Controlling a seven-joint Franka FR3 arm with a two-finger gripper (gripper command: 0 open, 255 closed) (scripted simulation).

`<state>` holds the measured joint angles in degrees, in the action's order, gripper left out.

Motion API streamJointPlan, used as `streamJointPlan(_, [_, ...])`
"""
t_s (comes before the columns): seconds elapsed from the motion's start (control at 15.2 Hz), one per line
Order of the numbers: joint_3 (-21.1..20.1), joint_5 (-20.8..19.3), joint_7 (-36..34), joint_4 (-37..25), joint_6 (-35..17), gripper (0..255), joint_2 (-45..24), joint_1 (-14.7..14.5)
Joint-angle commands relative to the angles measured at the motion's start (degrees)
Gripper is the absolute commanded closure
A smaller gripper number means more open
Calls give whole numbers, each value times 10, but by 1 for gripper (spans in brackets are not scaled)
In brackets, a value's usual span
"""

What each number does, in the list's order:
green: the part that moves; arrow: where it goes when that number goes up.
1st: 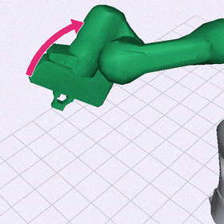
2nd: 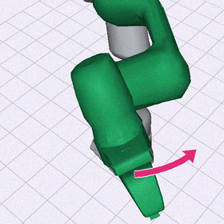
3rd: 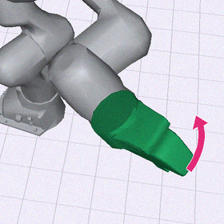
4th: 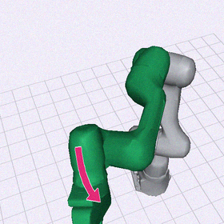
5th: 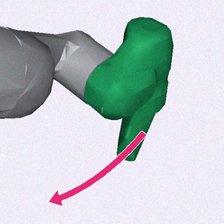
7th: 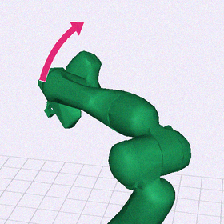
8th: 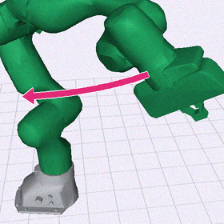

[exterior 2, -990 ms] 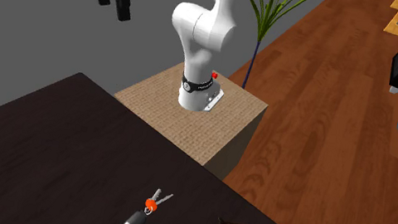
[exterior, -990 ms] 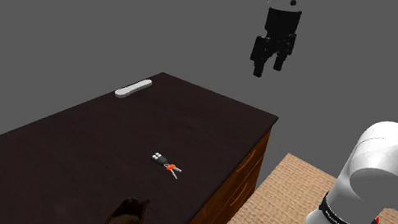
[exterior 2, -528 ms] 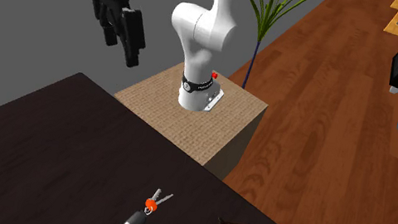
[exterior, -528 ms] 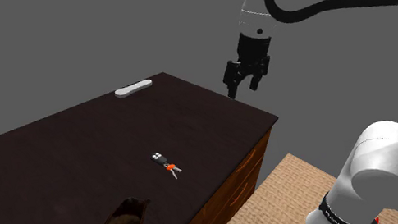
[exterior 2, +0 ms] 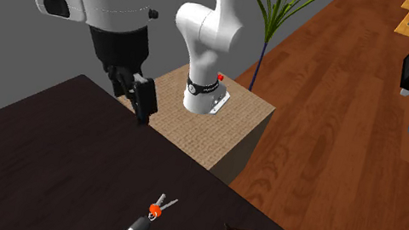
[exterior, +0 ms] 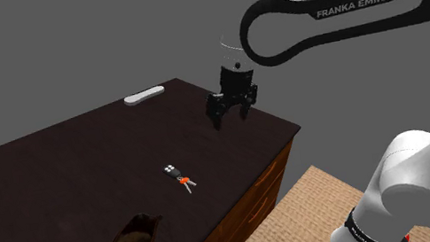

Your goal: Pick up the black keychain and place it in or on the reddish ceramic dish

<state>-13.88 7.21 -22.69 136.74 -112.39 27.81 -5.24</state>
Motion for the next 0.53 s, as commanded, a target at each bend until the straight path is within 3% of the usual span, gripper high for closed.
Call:
streamJointPlan(0.0, [-19, 0, -20, -1, -33, 0, -34, -2])
streamJointPlan(0.46, [-80, -33, -104, -48, -123, 0, -173, -6])
